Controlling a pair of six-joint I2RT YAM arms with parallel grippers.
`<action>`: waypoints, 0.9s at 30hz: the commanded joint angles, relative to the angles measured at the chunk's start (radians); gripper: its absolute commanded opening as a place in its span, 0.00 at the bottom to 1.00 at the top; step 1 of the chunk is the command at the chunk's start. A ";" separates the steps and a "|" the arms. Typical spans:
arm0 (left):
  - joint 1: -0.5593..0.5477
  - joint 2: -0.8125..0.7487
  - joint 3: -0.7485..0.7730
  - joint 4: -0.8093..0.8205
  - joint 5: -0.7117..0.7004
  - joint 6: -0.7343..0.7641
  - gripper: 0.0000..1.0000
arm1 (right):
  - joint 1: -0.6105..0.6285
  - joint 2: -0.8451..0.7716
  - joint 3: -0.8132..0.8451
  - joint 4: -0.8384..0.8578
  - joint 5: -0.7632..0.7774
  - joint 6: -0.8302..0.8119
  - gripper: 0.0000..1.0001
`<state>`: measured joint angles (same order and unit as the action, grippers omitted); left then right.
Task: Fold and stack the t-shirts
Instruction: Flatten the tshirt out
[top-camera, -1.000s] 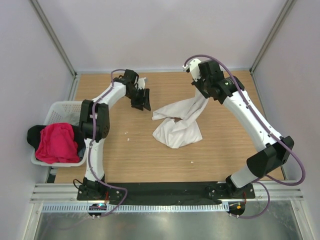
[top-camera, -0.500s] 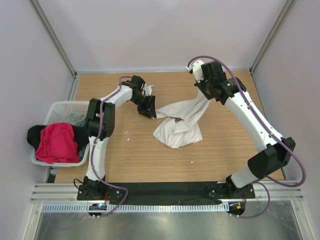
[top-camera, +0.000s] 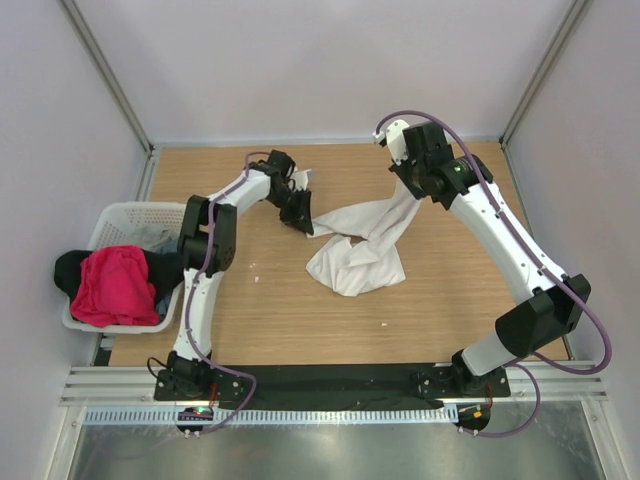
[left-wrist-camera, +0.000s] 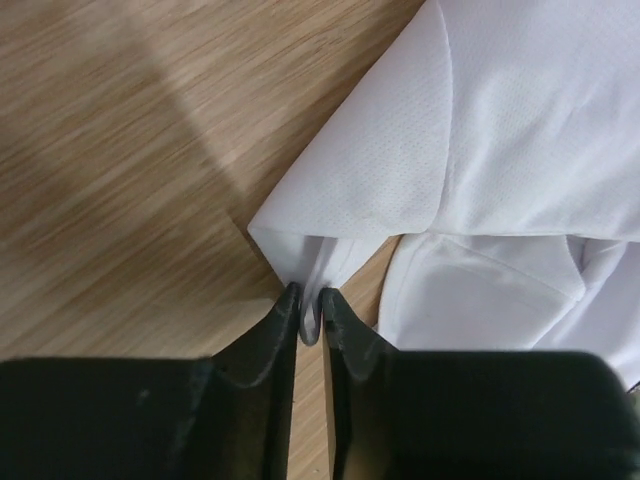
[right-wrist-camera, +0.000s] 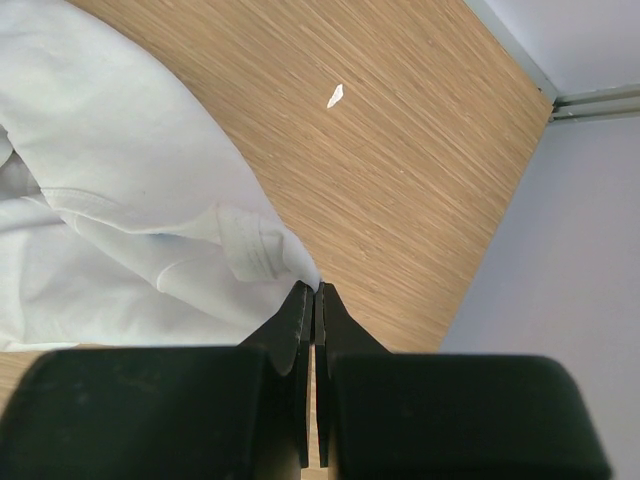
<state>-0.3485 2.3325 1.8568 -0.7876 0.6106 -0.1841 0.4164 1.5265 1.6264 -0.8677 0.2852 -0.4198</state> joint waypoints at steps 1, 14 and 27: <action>-0.015 0.021 0.056 -0.004 0.014 0.003 0.14 | -0.008 -0.016 0.006 0.039 0.002 0.007 0.01; 0.003 -0.182 0.364 -0.097 0.023 0.077 0.00 | -0.119 -0.051 -0.100 0.039 -0.050 0.088 0.01; -0.159 -0.049 0.498 0.031 0.164 -0.018 0.00 | -0.163 -0.232 -0.360 0.018 -0.070 0.199 0.64</action>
<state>-0.4717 2.2425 2.3398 -0.8268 0.6922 -0.1493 0.2584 1.3705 1.2366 -0.8768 0.1989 -0.2550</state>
